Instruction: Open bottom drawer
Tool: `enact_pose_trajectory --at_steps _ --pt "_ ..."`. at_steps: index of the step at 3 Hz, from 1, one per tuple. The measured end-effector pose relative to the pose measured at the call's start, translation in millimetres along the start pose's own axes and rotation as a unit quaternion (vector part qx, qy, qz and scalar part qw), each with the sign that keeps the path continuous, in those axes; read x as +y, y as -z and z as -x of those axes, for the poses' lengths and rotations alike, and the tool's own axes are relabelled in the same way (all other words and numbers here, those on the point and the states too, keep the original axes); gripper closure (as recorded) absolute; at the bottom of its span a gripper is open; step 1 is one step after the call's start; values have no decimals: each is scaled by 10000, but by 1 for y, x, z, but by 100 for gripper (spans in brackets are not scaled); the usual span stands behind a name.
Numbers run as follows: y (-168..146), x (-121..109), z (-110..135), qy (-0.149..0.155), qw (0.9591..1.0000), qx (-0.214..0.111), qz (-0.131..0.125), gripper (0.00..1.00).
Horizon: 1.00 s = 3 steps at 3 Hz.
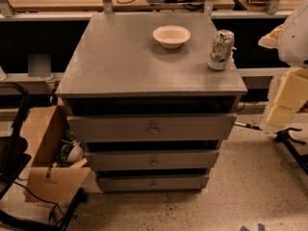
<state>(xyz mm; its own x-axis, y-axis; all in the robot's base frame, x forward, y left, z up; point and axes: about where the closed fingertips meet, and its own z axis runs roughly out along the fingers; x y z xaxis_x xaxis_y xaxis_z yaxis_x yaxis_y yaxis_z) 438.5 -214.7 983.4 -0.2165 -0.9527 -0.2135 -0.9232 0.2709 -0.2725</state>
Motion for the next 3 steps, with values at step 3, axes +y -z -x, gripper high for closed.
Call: enact_pose_trajectory --at_steps 3 --pt "-41 8 -18 88 9982 -494 -340 0"
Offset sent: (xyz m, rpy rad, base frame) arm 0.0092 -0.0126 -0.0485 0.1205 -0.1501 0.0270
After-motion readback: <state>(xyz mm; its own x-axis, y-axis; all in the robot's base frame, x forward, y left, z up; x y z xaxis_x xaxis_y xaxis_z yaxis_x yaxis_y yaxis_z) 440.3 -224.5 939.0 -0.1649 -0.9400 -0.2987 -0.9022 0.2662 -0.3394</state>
